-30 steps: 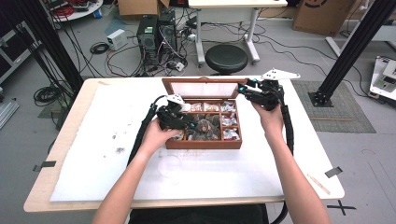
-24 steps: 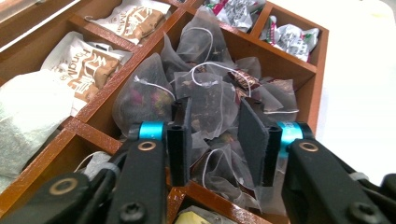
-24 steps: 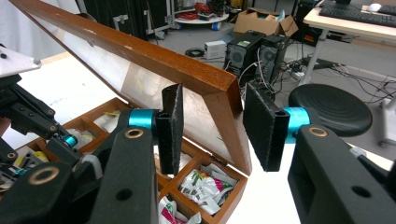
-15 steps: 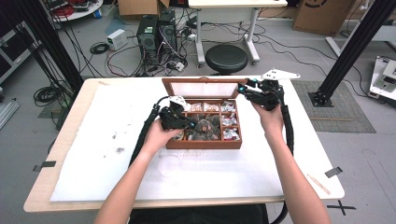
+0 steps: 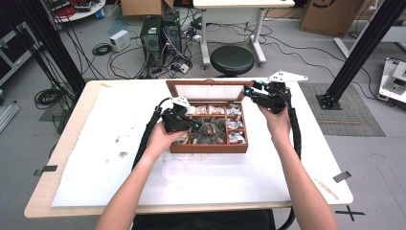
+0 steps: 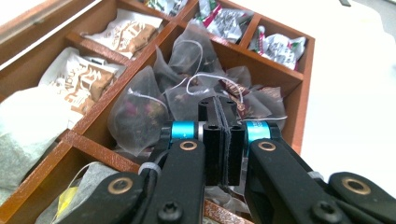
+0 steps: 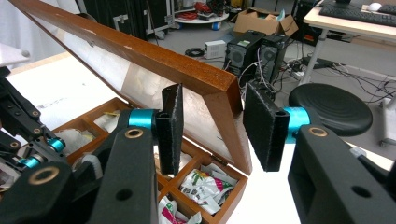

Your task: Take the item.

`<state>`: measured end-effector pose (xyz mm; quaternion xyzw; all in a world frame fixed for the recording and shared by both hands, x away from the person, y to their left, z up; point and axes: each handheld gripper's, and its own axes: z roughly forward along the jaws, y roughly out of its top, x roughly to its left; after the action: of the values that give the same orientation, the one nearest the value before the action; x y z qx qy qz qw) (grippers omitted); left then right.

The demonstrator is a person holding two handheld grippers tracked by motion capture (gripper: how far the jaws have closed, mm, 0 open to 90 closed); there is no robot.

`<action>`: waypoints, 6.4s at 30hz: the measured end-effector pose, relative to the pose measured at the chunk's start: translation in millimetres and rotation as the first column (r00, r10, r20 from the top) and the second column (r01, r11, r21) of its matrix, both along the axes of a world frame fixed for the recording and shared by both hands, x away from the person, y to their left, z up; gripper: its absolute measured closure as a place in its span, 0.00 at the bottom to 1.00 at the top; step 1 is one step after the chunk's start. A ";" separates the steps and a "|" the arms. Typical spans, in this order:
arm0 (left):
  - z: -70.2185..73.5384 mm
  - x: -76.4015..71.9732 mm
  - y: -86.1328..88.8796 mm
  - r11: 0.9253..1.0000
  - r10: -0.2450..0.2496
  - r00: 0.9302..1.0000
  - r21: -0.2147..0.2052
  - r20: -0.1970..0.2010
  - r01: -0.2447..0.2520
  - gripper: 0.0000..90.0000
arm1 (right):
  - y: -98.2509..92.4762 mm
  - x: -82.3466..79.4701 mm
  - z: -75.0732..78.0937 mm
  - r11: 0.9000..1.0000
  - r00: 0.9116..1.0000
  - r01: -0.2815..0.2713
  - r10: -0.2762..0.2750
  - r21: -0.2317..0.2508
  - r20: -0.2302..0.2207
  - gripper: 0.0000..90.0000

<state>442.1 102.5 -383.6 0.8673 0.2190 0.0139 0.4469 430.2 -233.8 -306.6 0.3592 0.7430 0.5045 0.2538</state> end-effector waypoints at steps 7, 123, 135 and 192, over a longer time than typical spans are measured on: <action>8.8 -5.7 1.7 1.000 -0.003 1.000 -0.025 0.029 0.004 0.99 | 0.2 -0.1 0.1 1.000 1.000 0.001 -0.001 0.000 -0.001 0.66; 43.0 -144.9 92.0 0.941 -0.222 0.970 -0.237 0.104 0.241 0.99 | 2.4 -1.5 0.2 1.000 1.000 0.014 -0.014 -0.006 -0.001 0.66; 35.0 -141.9 90.1 0.945 -0.222 0.972 -0.227 0.082 0.235 0.99 | 2.2 -1.9 0.5 1.000 1.000 0.013 -0.014 -0.011 -0.005 0.66; 45.8 -91.3 120.5 0.946 0.256 0.951 -0.248 0.173 -0.210 0.51 | 1.5 -0.3 -0.4 1.000 1.000 0.010 -0.010 0.000 -0.001 0.66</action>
<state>350.8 222.9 -337.9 0.7725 0.2738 0.1302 0.5580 429.9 -232.3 -307.0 0.3633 0.7412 0.5031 0.2561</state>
